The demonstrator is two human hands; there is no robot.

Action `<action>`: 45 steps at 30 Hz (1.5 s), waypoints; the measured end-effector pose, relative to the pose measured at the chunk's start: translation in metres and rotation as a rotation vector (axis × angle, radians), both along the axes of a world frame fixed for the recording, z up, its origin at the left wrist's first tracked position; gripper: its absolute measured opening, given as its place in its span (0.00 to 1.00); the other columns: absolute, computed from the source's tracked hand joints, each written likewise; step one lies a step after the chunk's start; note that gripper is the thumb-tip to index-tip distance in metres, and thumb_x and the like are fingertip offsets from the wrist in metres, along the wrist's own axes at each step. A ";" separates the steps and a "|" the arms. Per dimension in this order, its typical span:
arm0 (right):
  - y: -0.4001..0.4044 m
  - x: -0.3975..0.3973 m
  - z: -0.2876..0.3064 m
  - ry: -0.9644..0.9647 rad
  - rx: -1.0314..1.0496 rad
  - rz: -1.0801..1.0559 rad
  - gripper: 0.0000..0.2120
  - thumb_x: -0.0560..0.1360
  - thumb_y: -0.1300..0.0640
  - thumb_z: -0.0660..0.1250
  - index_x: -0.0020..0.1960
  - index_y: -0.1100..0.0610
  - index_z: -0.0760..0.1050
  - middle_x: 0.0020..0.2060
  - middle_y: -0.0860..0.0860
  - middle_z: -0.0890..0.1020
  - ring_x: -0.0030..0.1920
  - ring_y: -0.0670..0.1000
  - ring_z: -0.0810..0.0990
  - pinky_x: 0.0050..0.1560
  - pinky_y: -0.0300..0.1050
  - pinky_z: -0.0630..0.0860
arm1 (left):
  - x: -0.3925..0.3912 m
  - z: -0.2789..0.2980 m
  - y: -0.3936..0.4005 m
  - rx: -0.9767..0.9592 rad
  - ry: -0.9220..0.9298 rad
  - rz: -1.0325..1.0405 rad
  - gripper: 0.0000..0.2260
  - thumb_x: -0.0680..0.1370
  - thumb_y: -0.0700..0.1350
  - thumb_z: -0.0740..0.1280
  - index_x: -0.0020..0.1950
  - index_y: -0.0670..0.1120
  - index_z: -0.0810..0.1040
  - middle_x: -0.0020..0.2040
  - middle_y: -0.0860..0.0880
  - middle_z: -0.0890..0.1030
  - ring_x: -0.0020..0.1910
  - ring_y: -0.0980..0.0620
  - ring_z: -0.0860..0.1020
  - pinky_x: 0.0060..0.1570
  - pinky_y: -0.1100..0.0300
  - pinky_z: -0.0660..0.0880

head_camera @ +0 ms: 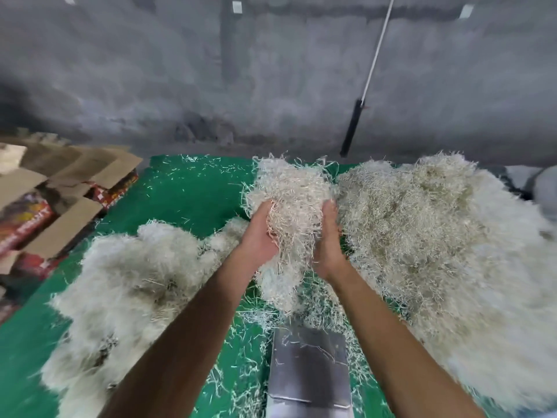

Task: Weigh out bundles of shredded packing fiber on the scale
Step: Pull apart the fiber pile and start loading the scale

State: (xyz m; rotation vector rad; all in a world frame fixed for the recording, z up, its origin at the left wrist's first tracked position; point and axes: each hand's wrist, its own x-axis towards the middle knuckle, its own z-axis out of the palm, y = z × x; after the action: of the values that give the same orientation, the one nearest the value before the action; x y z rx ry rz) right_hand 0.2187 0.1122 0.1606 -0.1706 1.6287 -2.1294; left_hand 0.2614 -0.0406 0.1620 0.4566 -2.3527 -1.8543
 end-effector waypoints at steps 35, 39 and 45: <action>0.075 0.009 0.013 -0.159 0.170 -0.485 0.33 0.79 0.44 0.70 0.76 0.62 0.67 0.76 0.59 0.69 0.51 0.52 0.79 0.51 0.42 0.78 | 0.122 -0.104 -0.009 0.018 -0.632 0.346 0.26 0.77 0.31 0.65 0.74 0.44 0.65 0.60 0.44 0.73 0.49 0.51 0.76 0.41 0.65 0.75; 0.084 -0.002 0.009 -0.111 0.297 -0.429 0.31 0.81 0.43 0.67 0.75 0.62 0.68 0.77 0.60 0.68 0.71 0.63 0.73 0.68 0.53 0.71 | 0.071 -0.065 0.012 0.036 -0.522 0.265 0.29 0.81 0.35 0.63 0.80 0.47 0.60 0.75 0.41 0.66 0.65 0.43 0.74 0.61 0.56 0.75; 0.092 -0.014 0.006 0.026 0.292 -0.305 0.39 0.81 0.39 0.63 0.82 0.60 0.54 0.81 0.56 0.58 0.78 0.60 0.65 0.77 0.56 0.58 | 0.007 -0.019 0.058 -0.305 -0.335 0.196 0.40 0.75 0.43 0.72 0.81 0.44 0.53 0.79 0.43 0.58 0.76 0.40 0.59 0.76 0.42 0.60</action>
State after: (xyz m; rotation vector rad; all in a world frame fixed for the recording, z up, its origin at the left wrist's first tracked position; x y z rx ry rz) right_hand 0.2051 0.2041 0.1668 0.1515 2.0678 -2.0719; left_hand 0.2683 0.0175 0.1430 0.9822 -2.6220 -1.3913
